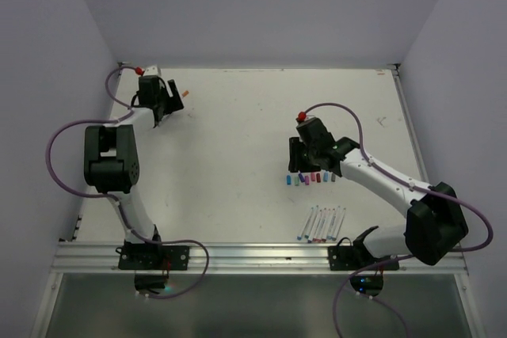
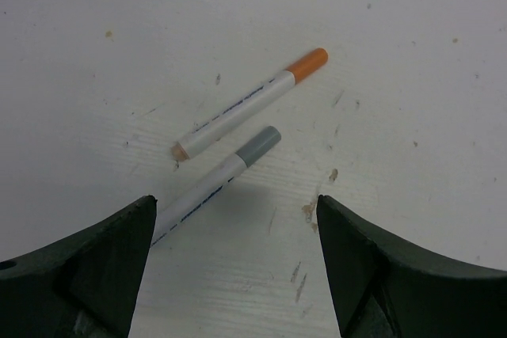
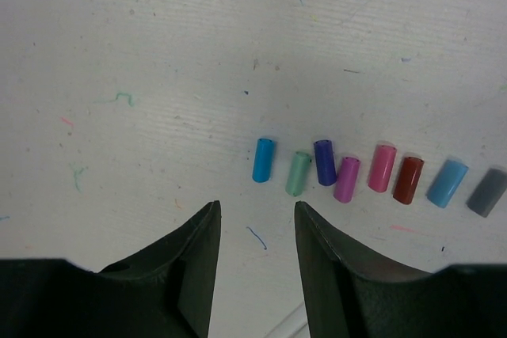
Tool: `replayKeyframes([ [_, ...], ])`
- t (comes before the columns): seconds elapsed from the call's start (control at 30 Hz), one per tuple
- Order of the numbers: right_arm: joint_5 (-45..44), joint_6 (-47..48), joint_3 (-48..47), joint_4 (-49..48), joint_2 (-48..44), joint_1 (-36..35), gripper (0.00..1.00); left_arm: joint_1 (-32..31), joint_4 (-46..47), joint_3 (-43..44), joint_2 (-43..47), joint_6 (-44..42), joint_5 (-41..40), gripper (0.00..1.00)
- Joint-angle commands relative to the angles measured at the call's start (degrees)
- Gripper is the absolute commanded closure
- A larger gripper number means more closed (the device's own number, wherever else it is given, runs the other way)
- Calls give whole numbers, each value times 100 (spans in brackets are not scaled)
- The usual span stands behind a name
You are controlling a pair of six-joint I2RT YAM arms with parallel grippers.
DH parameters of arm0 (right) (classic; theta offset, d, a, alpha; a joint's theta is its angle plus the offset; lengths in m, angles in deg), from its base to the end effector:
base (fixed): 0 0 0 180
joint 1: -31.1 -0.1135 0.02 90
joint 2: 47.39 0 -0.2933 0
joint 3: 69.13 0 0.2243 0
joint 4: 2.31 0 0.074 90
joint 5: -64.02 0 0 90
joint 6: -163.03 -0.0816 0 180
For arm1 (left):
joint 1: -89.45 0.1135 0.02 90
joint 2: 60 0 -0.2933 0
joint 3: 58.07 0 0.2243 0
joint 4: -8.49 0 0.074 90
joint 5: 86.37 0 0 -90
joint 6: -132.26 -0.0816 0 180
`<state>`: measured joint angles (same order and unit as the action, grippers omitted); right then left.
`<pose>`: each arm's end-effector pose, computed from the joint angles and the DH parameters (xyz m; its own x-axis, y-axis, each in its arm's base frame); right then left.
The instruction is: Open the pen caps
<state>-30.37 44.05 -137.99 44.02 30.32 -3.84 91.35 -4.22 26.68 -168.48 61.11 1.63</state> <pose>0.2232 0.1483 0.2380 -0.8480 -0.0032 -0.5300 -0.1421 0.9647 0.2217 0.4431 0.0175 0.2090 -0.5420 -0.3411 -0.7680 -0.2497 0.9380 -0.2403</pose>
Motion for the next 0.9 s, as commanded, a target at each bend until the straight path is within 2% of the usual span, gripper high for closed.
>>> replayKeyframes([
  [0.0,236,172,-185,-277,60,110,54,74,-8,371,-278,-39,-415,16],
  [0.47,421,137,-229,-347,60,198,54,101,-175,205,-594,-39,-398,17],
  [0.87,412,32,-124,-251,-300,198,54,92,-834,178,-700,-197,-635,23],
])
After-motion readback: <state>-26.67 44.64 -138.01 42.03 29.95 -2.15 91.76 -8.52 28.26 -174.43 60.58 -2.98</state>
